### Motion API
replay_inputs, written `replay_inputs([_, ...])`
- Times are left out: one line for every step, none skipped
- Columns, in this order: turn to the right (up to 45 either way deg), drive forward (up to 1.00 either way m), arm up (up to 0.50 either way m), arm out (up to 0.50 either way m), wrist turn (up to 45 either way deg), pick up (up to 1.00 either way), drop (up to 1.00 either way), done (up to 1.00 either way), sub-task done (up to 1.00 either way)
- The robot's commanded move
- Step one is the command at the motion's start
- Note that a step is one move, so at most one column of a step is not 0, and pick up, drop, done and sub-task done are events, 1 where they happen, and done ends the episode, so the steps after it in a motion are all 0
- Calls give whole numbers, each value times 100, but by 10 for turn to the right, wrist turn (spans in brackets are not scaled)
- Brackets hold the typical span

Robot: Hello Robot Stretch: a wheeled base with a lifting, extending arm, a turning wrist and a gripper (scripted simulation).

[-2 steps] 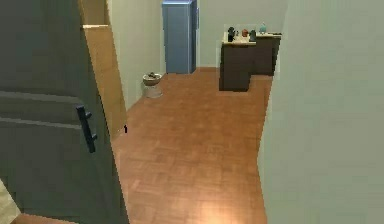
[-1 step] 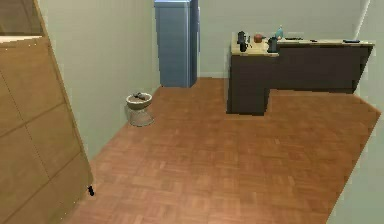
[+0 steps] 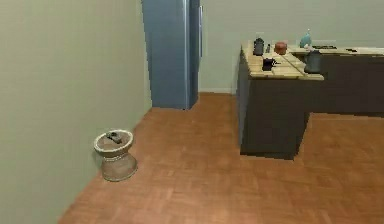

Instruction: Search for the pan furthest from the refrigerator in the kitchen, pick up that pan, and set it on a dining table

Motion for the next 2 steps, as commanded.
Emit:
replay_inputs([0, 100, 0, 0, 0, 0, 0, 0, 0])
replay_inputs([60, 0, 0, 0, 0, 0, 0, 0, 0])
